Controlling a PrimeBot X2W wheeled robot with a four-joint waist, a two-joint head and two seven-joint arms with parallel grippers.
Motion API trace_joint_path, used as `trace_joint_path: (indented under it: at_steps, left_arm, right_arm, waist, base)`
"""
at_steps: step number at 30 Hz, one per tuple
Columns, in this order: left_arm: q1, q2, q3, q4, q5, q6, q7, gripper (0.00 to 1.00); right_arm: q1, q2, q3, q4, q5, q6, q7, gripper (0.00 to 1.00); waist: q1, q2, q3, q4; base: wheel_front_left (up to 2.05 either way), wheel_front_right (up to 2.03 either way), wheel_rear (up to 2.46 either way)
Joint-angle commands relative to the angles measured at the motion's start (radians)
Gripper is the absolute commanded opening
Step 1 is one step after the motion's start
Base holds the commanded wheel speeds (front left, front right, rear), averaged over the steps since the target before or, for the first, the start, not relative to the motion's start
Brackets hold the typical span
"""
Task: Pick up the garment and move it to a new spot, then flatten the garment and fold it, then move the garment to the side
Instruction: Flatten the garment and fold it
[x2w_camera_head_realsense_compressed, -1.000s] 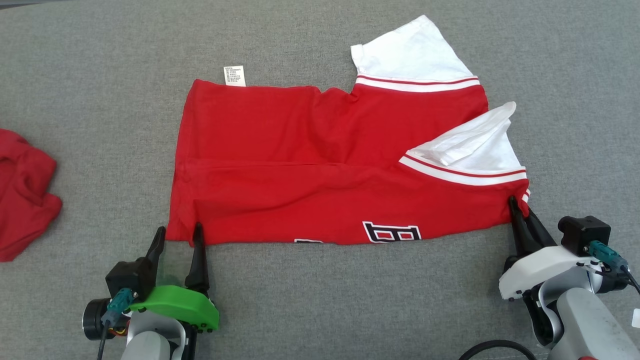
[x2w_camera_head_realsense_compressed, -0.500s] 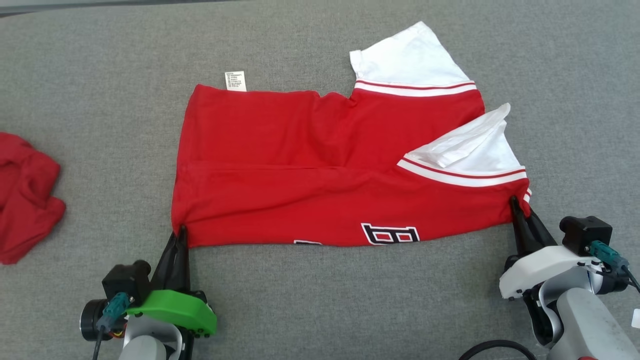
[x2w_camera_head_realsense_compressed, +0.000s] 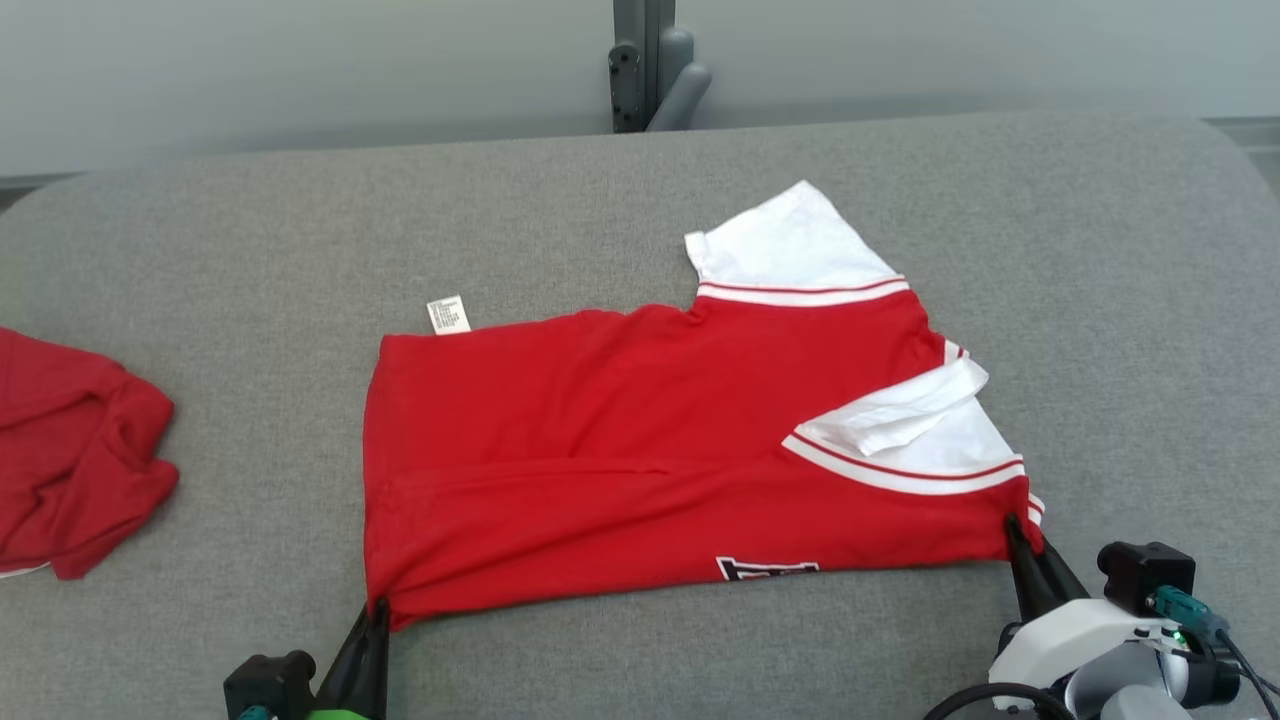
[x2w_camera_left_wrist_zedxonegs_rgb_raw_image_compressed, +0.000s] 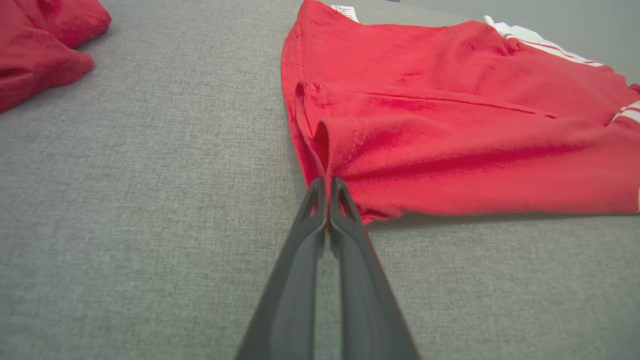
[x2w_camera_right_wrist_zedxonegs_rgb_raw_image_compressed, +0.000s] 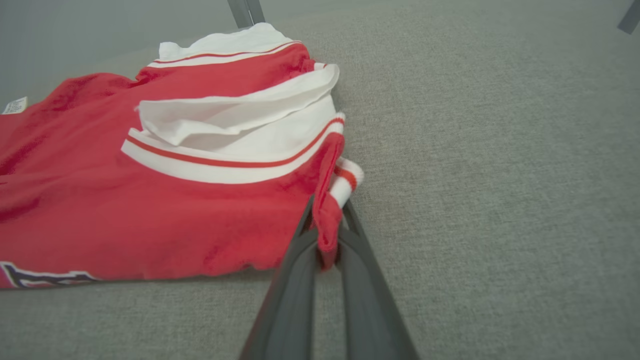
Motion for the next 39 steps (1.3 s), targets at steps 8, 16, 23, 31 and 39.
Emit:
trace_joint_path:
  at_steps: [8, 16, 23, 31, 39]
  left_arm:
    - [0.051, 0.093, -0.081, 0.004, -0.096, -0.002, 0.000, 0.00]
    - [0.040, 0.101, -0.098, 0.034, -0.103, -0.001, 0.000, 1.00]
    - [0.048, 0.051, 0.035, 0.018, 0.019, 0.032, 0.000, 1.00]
    - [-0.033, 0.008, 0.091, -0.018, 0.094, 0.016, 0.000, 1.00]
    - [-0.280, 0.004, 0.043, 0.037, 0.133, -0.001, 0.000, 1.00]
  right_arm:
    - [0.089, -0.006, -0.014, -0.014, 0.016, -0.002, 0.001, 0.00]
    - [0.095, -0.013, -0.036, 0.014, 0.003, -0.002, 0.001, 1.00]
    - [0.063, 0.001, -0.119, -0.033, -0.061, -0.002, 0.001, 1.00]
    - [-0.008, 0.016, -0.117, -0.096, -0.095, -0.002, 0.001, 1.00]
    - [-0.220, -0.023, -0.018, -0.097, -0.099, -0.002, 0.001, 1.00]
  waist:
    - [0.0000, 0.0002, -0.091, -0.006]
    - [0.0000, 0.0002, -0.067, 0.006]
    - [0.0000, 0.0002, -0.039, 0.007]
    - [0.0000, 0.0002, 0.013, 0.013]
    - [0.0000, 0.0002, 0.151, 0.011]
  base:
    - [0.00, 0.00, 0.00]
    - [0.00, 0.00, 0.00]
    - [0.00, 0.00, 0.00]
    - [0.00, 0.00, 0.00]
    - [0.00, 0.00, 0.00]
